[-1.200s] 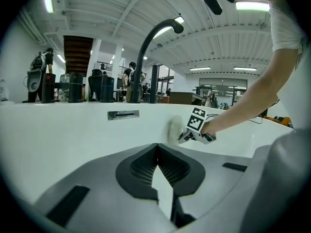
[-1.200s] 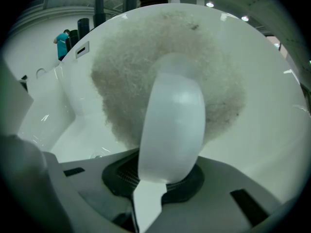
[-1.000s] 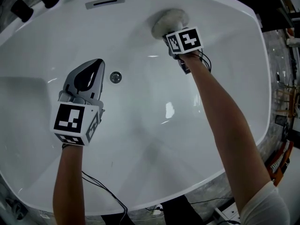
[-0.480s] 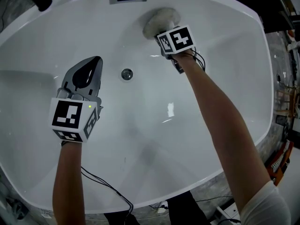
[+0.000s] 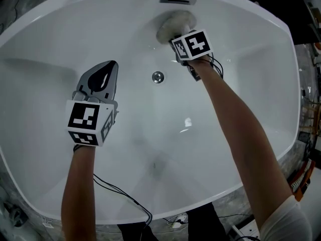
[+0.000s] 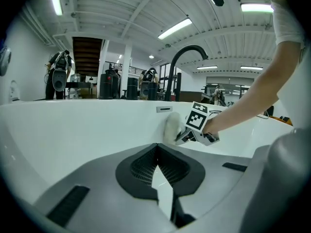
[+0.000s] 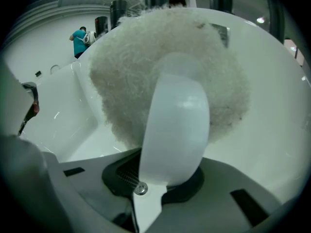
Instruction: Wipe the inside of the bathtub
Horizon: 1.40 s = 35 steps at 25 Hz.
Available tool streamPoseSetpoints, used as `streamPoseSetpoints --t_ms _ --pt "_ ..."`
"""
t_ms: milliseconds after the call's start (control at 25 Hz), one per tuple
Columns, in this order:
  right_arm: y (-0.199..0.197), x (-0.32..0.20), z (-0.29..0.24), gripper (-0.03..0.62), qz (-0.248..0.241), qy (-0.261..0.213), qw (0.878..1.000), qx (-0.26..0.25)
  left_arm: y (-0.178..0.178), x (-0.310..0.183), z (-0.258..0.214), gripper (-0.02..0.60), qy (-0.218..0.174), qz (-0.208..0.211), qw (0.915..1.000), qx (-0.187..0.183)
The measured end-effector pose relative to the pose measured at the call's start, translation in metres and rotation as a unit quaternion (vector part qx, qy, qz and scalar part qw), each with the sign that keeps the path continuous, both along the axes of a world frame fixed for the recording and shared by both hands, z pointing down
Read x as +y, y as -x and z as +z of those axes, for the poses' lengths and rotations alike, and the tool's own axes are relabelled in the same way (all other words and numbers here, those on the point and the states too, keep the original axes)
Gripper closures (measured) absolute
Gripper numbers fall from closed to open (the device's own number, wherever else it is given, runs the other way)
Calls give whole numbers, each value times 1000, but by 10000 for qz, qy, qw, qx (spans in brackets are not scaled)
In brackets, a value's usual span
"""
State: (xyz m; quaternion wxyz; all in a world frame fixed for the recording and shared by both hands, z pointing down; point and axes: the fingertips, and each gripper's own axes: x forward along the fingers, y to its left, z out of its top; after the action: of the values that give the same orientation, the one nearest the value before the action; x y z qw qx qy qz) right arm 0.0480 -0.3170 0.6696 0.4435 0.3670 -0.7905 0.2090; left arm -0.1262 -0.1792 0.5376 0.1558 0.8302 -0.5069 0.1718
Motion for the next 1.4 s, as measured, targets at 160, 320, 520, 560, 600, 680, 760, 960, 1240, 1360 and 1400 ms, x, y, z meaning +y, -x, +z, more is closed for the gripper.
streamPoseSetpoints --t_ms 160,320,520,560,600,680,760,960,1240,1360,1400 --pt "29 3 1 497 83 37 9999 -55 29 2 1 571 -1 -65 10000 63" --pt "56 6 2 497 180 39 9998 -93 60 2 3 571 14 -192 9998 108" --pt "91 12 0 497 220 51 9996 -160 90 -2 2 571 -10 -299 9995 96" --pt "98 13 -1 497 208 42 9996 -168 96 -4 1 571 -3 -341 9993 135" --pt "106 14 -3 497 180 30 9997 -172 101 -6 1 571 7 -382 9991 180" --pt "121 15 -5 497 122 13 9998 -165 112 -9 2 571 16 -431 9988 215" --pt "134 17 -6 497 171 25 9997 -185 123 -10 4 571 40 -453 9988 208" --pt "166 23 -5 497 173 79 9996 -199 148 -14 15 571 241 -396 9988 158" --pt "231 37 -12 497 -18 117 9993 -346 193 -11 25 571 364 -446 9983 -99" --pt "257 43 -10 497 -68 154 9991 -392 211 -4 27 571 386 -476 9980 -155" --pt "267 45 -10 497 -108 152 9991 -391 219 -1 27 571 394 -506 9979 -133"
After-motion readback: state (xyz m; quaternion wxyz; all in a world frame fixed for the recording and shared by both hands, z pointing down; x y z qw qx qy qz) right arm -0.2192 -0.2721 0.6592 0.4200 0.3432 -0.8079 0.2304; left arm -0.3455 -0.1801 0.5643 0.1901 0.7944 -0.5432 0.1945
